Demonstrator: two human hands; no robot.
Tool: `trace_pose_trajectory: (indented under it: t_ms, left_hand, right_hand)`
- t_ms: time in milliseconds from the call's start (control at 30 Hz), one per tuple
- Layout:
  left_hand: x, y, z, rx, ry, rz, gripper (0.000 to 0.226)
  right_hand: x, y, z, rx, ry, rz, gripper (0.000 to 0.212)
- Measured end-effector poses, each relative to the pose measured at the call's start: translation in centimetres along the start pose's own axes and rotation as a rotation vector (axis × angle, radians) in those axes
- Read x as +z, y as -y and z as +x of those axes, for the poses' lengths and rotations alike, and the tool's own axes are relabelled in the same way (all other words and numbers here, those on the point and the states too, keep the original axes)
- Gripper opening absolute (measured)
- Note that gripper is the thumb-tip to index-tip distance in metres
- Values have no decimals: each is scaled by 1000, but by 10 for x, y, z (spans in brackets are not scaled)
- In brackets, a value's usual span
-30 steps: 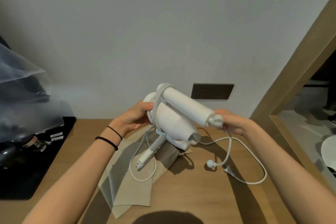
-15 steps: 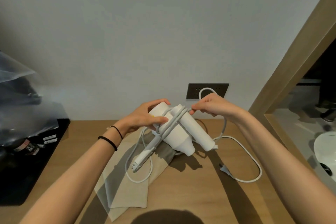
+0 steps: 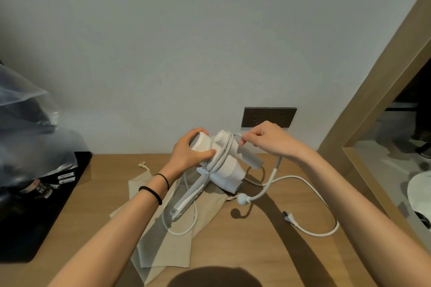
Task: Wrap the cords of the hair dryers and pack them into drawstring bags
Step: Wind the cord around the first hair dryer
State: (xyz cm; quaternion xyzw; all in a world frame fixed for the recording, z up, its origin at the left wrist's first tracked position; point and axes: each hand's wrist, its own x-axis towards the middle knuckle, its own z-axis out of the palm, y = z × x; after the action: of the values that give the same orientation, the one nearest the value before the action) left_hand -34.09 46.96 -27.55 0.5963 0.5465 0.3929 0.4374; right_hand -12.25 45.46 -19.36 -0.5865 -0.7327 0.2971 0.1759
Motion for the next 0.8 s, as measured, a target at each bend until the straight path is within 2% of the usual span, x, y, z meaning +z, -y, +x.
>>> trace_pose_trajectory:
  t_ms: [200, 400, 667, 800]
  left_hand:
    - [12, -7, 1, -53, -165, -180, 41]
    - [23, -13, -2, -232, -199, -315, 41]
    - [35, 20, -35, -431, -227, -372, 34]
    - [48, 48, -63, -603, -229, -376, 42]
  right_hand:
    - [21, 1, 0, -23, -117, 141, 34]
    - [39, 0, -3, -66, -157, 10, 35]
    - [85, -31, -19, -35, 75, -49, 29]
    - [114, -46, -23, 35, 210, -23, 31]
